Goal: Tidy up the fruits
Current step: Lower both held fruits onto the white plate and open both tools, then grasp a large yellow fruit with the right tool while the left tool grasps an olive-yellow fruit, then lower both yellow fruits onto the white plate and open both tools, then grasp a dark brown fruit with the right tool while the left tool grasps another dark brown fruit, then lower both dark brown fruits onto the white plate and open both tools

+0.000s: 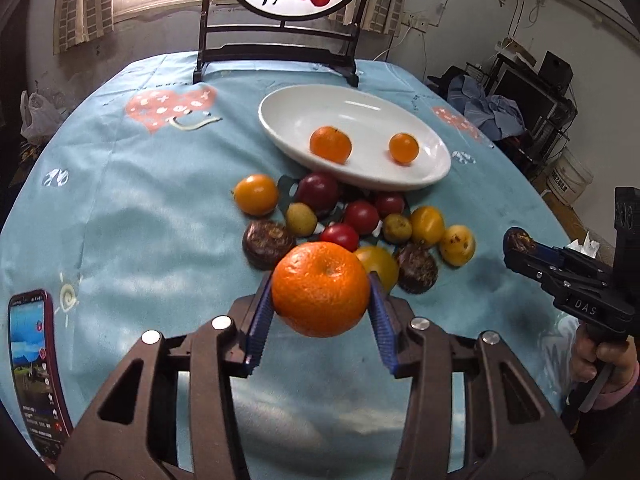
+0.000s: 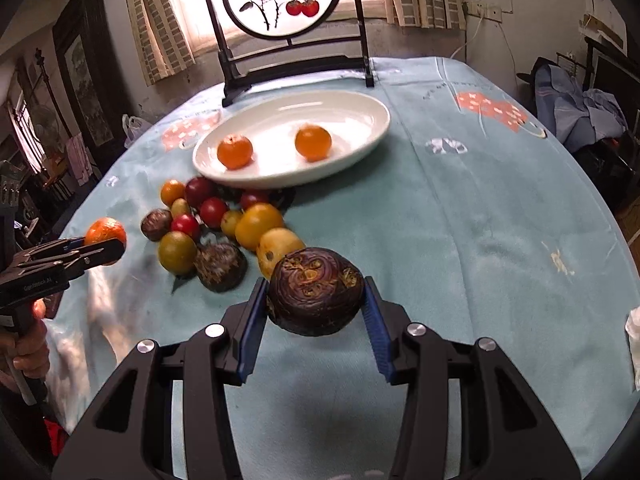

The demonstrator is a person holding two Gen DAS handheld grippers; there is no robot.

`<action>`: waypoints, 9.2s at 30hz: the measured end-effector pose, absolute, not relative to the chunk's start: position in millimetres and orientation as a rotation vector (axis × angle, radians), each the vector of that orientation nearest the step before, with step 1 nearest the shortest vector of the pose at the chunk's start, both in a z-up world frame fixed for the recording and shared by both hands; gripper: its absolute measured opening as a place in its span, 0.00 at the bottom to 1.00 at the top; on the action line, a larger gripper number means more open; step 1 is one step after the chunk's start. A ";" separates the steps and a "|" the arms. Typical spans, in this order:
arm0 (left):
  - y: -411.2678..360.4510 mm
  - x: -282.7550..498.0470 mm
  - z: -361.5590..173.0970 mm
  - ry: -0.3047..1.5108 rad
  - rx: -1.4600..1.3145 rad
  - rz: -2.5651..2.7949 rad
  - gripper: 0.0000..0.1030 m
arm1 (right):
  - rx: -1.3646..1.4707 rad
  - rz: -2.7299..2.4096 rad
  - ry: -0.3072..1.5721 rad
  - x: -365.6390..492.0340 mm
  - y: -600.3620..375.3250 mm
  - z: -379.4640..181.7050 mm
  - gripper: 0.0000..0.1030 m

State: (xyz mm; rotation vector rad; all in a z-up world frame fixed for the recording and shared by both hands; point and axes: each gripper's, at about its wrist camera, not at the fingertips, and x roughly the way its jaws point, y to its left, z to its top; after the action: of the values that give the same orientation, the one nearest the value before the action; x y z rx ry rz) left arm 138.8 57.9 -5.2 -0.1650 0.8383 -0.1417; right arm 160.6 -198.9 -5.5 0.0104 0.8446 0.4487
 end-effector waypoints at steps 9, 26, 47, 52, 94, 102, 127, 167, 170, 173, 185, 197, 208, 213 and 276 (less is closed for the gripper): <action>38.8 215.9 34.8 0.775 -0.146 -0.167 0.45 | 0.006 0.497 0.749 218.6 -161.8 30.8 0.45; 47.8 362.6 -5.5 0.929 -0.140 -0.083 0.45 | -0.033 0.546 0.829 323.5 -105.2 0.7 0.45; 54.6 189.7 26.7 0.794 -0.160 -0.038 0.95 | -0.027 0.537 0.781 208.7 -152.7 12.7 0.52; 45.2 136.9 -12.6 0.811 -0.155 -0.064 0.96 | 0.030 0.516 0.858 186.0 -171.6 -15.8 0.52; 27.0 149.6 -37.7 0.874 -0.210 -0.156 0.64 | 0.288 0.594 0.880 206.8 -183.3 -32.0 0.33; 22.2 171.6 -43.0 0.925 -0.237 -0.141 0.54 | 0.297 0.604 0.868 205.8 -184.9 -30.6 0.33; 34.1 156.3 -24.5 0.869 -0.279 -0.158 0.42 | 0.206 0.622 0.797 195.9 -175.1 -15.6 0.33; 78.4 202.7 12.5 0.718 -0.093 0.100 0.94 | 0.188 0.587 0.729 245.0 -162.4 6.6 0.54; 94.7 188.9 -5.9 0.745 -0.103 0.123 0.94 | 0.194 0.615 0.756 218.3 -160.0 -1.3 0.54; 109.6 183.6 -20.2 0.772 -0.160 0.117 0.94 | 0.168 0.615 0.785 198.2 -153.1 -8.8 0.54; 119.4 174.9 -24.0 0.786 -0.210 0.126 0.94 | 0.039 0.554 0.917 178.1 -121.7 -34.6 0.54; 115.5 172.1 -22.7 0.779 -0.168 0.153 0.94 | -0.112 0.483 0.969 185.2 -90.3 -44.0 0.46; 116.8 171.9 -23.3 0.784 -0.164 0.159 0.94 | -0.131 0.470 0.960 180.2 -90.0 -43.2 0.42; 115.7 174.1 -26.8 0.798 -0.161 0.150 0.94 | -0.062 0.490 0.942 167.9 -108.1 -34.0 0.42; 17.0 316.7 -2.1 0.783 -0.133 -0.105 0.41 | 0.141 0.471 0.739 325.0 -152.6 -2.4 0.42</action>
State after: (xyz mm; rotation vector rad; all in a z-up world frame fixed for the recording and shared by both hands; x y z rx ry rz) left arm 316.7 17.0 -2.1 -0.1334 0.7826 -0.1049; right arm 325.0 -152.6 -2.4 0.1412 0.7389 0.4707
